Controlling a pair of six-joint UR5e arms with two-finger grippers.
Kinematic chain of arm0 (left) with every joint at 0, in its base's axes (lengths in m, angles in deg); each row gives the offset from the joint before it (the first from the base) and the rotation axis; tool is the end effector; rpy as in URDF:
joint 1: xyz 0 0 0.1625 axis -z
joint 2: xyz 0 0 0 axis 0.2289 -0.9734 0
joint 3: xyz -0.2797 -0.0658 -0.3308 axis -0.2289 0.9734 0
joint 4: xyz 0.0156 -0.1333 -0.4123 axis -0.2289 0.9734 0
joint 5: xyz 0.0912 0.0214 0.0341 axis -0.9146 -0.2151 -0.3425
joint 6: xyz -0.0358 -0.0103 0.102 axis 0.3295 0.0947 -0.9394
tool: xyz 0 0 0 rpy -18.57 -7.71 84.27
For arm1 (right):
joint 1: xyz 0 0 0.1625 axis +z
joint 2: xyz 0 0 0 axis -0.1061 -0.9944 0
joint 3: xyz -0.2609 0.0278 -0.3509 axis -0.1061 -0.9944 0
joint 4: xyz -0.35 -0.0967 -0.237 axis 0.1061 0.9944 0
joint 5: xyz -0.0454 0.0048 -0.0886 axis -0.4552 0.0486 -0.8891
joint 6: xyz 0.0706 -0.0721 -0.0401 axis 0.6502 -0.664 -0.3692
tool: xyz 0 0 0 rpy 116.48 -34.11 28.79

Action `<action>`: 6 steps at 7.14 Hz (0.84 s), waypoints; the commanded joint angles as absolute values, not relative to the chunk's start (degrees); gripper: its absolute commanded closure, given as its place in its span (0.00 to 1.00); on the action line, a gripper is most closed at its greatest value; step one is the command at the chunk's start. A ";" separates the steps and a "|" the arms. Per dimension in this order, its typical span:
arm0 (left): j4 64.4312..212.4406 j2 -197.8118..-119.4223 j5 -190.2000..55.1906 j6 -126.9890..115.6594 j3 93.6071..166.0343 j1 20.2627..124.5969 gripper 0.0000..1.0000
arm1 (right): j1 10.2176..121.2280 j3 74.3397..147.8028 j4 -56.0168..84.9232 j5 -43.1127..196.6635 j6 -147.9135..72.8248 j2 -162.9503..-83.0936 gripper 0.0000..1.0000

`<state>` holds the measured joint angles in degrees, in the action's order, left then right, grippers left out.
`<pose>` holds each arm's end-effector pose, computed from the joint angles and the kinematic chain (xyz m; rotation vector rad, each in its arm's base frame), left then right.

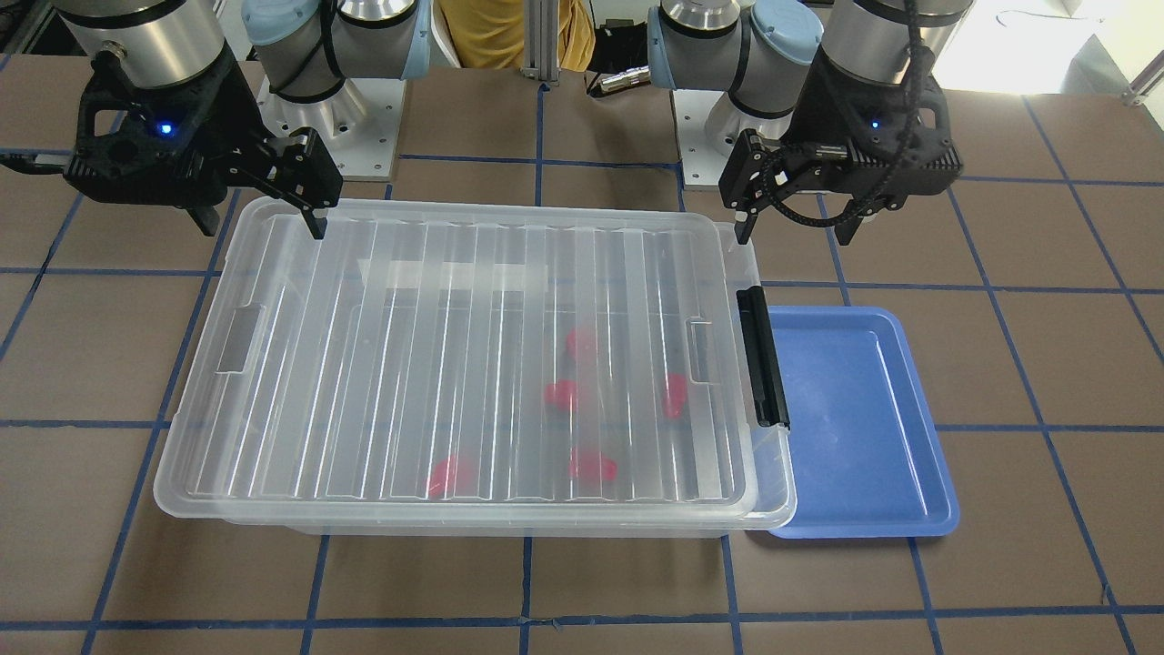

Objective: Place red block in blue tray from box

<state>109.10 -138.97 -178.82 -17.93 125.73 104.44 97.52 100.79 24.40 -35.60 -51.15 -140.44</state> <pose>-0.1448 -0.5195 0.5263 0.0341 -3.1295 0.1699 0.1479 -0.5311 0.5269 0.0399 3.1290 -0.0346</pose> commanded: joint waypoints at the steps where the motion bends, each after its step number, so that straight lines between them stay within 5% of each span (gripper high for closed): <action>1: 109.08 -138.93 -178.78 -17.93 125.78 104.46 0.00 | 96.98 100.78 24.63 -35.63 -51.58 -140.40 0.00; 4: 109.08 -138.85 -178.77 -17.93 125.86 104.46 0.00 | 87.96 106.54 25.24 -36.07 -66.13 -139.35 0.00; 6: 109.08 -138.85 -178.77 -17.93 125.95 104.38 0.00 | 83.45 114.89 37.83 -35.89 -71.50 -139.17 0.00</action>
